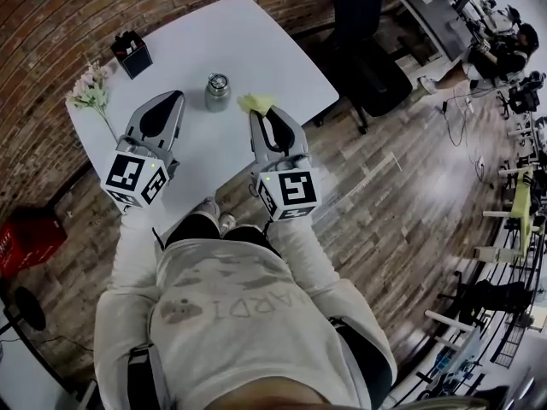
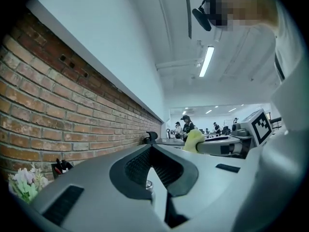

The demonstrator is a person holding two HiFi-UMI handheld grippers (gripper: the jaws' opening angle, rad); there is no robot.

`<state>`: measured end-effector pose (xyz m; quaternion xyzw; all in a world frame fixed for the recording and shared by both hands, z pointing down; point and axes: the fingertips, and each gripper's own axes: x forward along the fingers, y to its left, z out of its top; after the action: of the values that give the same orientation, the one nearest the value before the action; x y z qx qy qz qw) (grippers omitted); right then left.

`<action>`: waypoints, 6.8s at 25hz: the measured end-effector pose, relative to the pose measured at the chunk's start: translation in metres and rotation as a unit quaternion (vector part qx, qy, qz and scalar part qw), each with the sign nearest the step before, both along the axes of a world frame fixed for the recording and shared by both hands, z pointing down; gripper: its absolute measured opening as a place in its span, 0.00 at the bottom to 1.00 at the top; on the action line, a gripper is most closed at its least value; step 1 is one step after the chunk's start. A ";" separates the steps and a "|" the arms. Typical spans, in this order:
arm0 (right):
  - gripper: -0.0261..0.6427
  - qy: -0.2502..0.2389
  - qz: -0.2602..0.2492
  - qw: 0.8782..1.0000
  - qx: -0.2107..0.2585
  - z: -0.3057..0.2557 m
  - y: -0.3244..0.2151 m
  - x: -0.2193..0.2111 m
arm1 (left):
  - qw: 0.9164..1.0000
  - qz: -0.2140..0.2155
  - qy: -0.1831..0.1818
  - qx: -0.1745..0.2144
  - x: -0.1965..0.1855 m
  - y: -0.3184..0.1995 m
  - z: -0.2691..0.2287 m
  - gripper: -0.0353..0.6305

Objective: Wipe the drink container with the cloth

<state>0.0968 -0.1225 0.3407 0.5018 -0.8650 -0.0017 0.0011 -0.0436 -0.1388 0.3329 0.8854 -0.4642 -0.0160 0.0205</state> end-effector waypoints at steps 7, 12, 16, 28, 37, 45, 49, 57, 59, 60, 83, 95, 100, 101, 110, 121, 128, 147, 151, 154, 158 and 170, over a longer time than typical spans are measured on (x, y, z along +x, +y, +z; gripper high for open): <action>0.14 0.006 -0.008 0.999 -0.037 0.028 -0.028 -0.007 | 0.997 0.035 -0.035 -0.059 0.013 -0.036 0.043 0.05; 0.14 0.013 -0.008 0.998 -0.058 0.049 -0.048 -0.012 | 0.992 0.065 -0.066 -0.085 0.020 -0.059 0.072 0.05; 0.14 0.020 -0.010 0.997 -0.075 0.066 -0.061 -0.018 | 0.986 0.086 -0.091 -0.106 0.023 -0.077 0.094 0.06; 0.15 0.039 -0.017 0.992 -0.121 0.112 -0.077 -0.034 | 0.971 0.143 -0.106 -0.159 0.039 -0.109 0.144 0.06; 0.14 0.052 -0.018 0.989 -0.139 0.130 -0.077 -0.031 | 0.965 0.157 -0.124 -0.169 0.049 -0.115 0.152 0.06; 0.15 0.073 -0.052 0.981 -0.171 0.166 -0.075 -0.056 | 0.965 0.163 -0.111 -0.174 0.050 -0.115 0.153 0.06; 0.15 0.080 -0.062 0.978 -0.185 0.179 -0.083 -0.072 | 0.965 0.166 -0.109 -0.173 0.050 -0.116 0.153 0.06; 0.15 0.092 -0.079 0.973 -0.194 0.188 -0.092 -0.094 | 0.965 0.168 -0.106 -0.173 0.049 -0.115 0.153 0.06; 0.15 0.092 -0.080 0.973 -0.194 0.188 -0.092 -0.093 | 0.965 0.169 -0.105 -0.173 0.049 -0.115 0.153 0.06; 0.15 0.092 -0.079 0.973 -0.194 0.188 -0.092 -0.092 | 0.965 0.170 -0.104 -0.173 0.049 -0.115 0.153 0.06; 0.15 0.130 -0.036 0.966 -0.223 0.221 -0.107 -0.044 | 0.964 0.176 -0.093 -0.175 0.051 -0.115 0.154 0.06; 0.15 0.152 -0.047 0.958 -0.238 0.237 -0.101 -0.052 | 0.964 0.177 -0.091 -0.176 0.052 -0.114 0.153 0.06; 0.15 0.151 -0.056 0.957 -0.241 0.238 -0.097 -0.064 | 0.964 0.179 -0.089 -0.177 0.051 -0.115 0.153 0.06; 0.15 0.149 -0.059 0.957 -0.242 0.238 -0.095 -0.067 | 0.964 0.179 -0.088 -0.176 0.051 -0.115 0.153 0.06; 0.14 0.157 -0.100 0.951 -0.245 0.241 -0.084 -0.098 | 0.963 0.182 -0.085 -0.177 0.051 -0.115 0.153 0.06; 0.14 0.158 -0.109 0.950 -0.246 0.246 -0.085 -0.105 | 0.963 0.182 -0.083 -0.178 0.051 -0.115 0.152 0.06; 0.14 0.160 -0.098 0.951 -0.246 0.247 -0.085 -0.093 | 0.963 0.182 -0.084 -0.180 0.051 -0.115 0.153 0.06; 0.15 0.162 -0.034 0.954 -0.249 0.246 -0.105 -0.044 | 0.963 0.181 -0.083 -0.179 0.050 -0.114 0.154 0.06; 0.14 0.150 -0.031 0.958 -0.242 0.235 -0.099 -0.042 | 0.967 0.168 -0.090 -0.170 0.049 -0.113 0.153 0.06; 0.14 0.139 -0.024 0.961 -0.236 0.225 -0.095 -0.037 | 0.970 0.154 -0.105 -0.156 0.046 -0.109 0.153 0.06; 0.14 0.125 -0.016 0.966 -0.225 0.209 -0.090 -0.031 | 0.977 0.133 -0.085 -0.145 0.040 -0.101 0.146 0.06; 0.14 0.100 0.003 0.978 -0.182 0.159 -0.071 -0.017 | 0.990 0.055 -0.058 -0.117 0.008 -0.069 0.114 0.06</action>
<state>0.0797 -0.1933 0.4995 0.4934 -0.8447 0.1054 0.1788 -0.0357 -0.2079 0.4469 0.9004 -0.4140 0.0912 0.0979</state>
